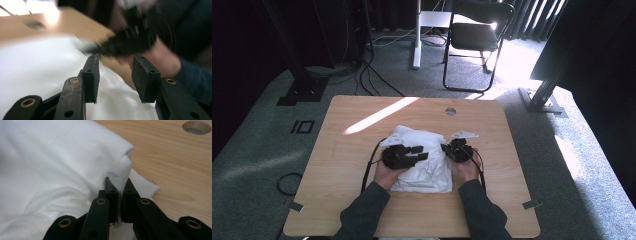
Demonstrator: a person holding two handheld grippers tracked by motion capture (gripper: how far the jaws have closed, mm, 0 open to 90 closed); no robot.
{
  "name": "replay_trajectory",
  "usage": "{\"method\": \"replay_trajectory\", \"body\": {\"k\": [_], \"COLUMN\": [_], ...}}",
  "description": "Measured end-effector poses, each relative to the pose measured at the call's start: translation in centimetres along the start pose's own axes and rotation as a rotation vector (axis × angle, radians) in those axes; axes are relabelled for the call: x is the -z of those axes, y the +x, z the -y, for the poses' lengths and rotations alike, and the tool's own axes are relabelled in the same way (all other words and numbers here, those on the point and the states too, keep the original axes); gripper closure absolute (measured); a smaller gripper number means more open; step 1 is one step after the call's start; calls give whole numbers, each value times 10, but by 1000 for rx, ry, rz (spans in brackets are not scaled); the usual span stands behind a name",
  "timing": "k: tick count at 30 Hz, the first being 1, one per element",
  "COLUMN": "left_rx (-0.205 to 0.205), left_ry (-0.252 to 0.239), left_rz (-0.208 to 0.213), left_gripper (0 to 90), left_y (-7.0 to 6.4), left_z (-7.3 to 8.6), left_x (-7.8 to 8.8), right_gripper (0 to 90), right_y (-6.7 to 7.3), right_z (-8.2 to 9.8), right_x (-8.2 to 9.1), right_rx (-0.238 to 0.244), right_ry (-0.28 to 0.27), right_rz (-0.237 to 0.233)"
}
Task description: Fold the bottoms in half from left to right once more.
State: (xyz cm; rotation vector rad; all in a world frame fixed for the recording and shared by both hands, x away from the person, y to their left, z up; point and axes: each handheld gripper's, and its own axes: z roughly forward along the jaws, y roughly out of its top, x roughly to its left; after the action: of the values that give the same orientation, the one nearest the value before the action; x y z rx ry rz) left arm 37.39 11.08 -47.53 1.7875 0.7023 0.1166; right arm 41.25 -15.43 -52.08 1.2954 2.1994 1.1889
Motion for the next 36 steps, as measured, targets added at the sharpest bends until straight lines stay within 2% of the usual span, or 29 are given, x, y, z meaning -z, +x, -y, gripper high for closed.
{"method": "replay_trajectory", "body": {"k": [1, 2, 3, 4, 5, 6, 7, 8, 9, 10, 11, 12, 13, 14, 15, 16, 18, 19, 20, 22, 23, 24, 25, 27, 28, 31, 32, 33, 36], "left_rx": [28, 28, 53, 53, 81, 81, 73, 73, 68, 64, 56, 56, 68, 68, 65, 65, 62, 40, 40, 3, -10, -16, -16, -12, -15, -15, -11, -10, 0], "left_ry": [20, 20, 53, 53, 130, 130, 171, 171, 177, 187, 201, 201, 201, 201, 210, 210, 208, 202, 202, 201, 203, 204, 204, 200, 198, 198, 196, 194, 189], "left_rz": [-99, -99, -122, -122, -111, -111, -101, -101, -104, -110, -126, -126, -125, -125, -140, -140, -151, -175, -175, -206, -218, -224, -228, -229, -231, -233, -231, -232, -227], "left_gripper": [618, 624, 629, 629, 629, 628, 627, 625, 626, 626, 625, 624, 623, 623, 623, 623, 624, 625, 624, 621, 621, 619, 619, 618, 617, 612, 612, 609, 607], "left_y": [14, 14, 27, 27, 35, 35, 35, 35, 34, 33, 30, 30, 30, 30, 30, 30, 30, 27, 27, 23, 21, 21, 21, 21, 21, 21, 21, 21, 22], "left_z": [-2, -2, 2, 2, 11, 11, 20, 20, 24, 26, 29, 29, 31, 31, 33, 33, 34, 36, 36, 38, 39, 39, 39, 40, 40, 40, 40, 40, 40], "left_x": [6, 6, 4, 4, -6, -6, -17, -17, -21, -24, -28, -28, -29, -29, -31, -31, -32, -33, -33, -35, -36, -36, -36, -36, -36, -36, -36, -36, -35], "right_gripper": [859, 859, 859, 857, 851, 851, 803, 803, 672, 672, 569, 569, 523, 517, 511, 511, 512, 508, 508, 497, 497, 497, 510, 755, 820, 857, 868, 883, 891], "right_y": [-2, -2, -3, -4, -5, -5, -7, -7, -8, -8, -7, -7, -2, 1, 6, 6, 17, 30, 30, 46, 46, 49, 50, 47, 46, 45, 42, 34, 29], "right_z": [2, 2, 3, 3, 3, 3, 4, 4, 3, 3, 2, 2, 0, -1, -1, -1, 0, 5, 5, 18, 18, 22, 26, 38, 40, 42, 43, 49, 56], "right_x": [-2, -2, -3, -3, -4, -4, -3, -3, 2, 2, 13, 13, 32, 39, 48, 48, 56, 59, 59, 50, 50, 44, 40, 30, 32, 36, 41, 61, 70], "right_rx": [-4, -4, -7, -6, -10, -10, -17, -17, -23, -23, -33, -33, -12, -6, 14, 14, 55, 84, 84, 105, 105, 114, 115, 116, 120, 122, 114, 95, 90], "right_ry": [6, 6, 14, 18, 20, 20, 25, 25, 24, 24, -9, -9, -75, -94, -119, -119, -135, -122, -122, -72, -72, -37, -13, 58, 64, 59, 52, 18, 21], "right_rz": [6, 6, 9, 11, 10, 10, 20, 20, 47, 47, 66, 66, 74, 71, 54, 54, 39, -13, -13, -89, -89, -88, -87, -94, -85, -75, -74, -65, -44]}}
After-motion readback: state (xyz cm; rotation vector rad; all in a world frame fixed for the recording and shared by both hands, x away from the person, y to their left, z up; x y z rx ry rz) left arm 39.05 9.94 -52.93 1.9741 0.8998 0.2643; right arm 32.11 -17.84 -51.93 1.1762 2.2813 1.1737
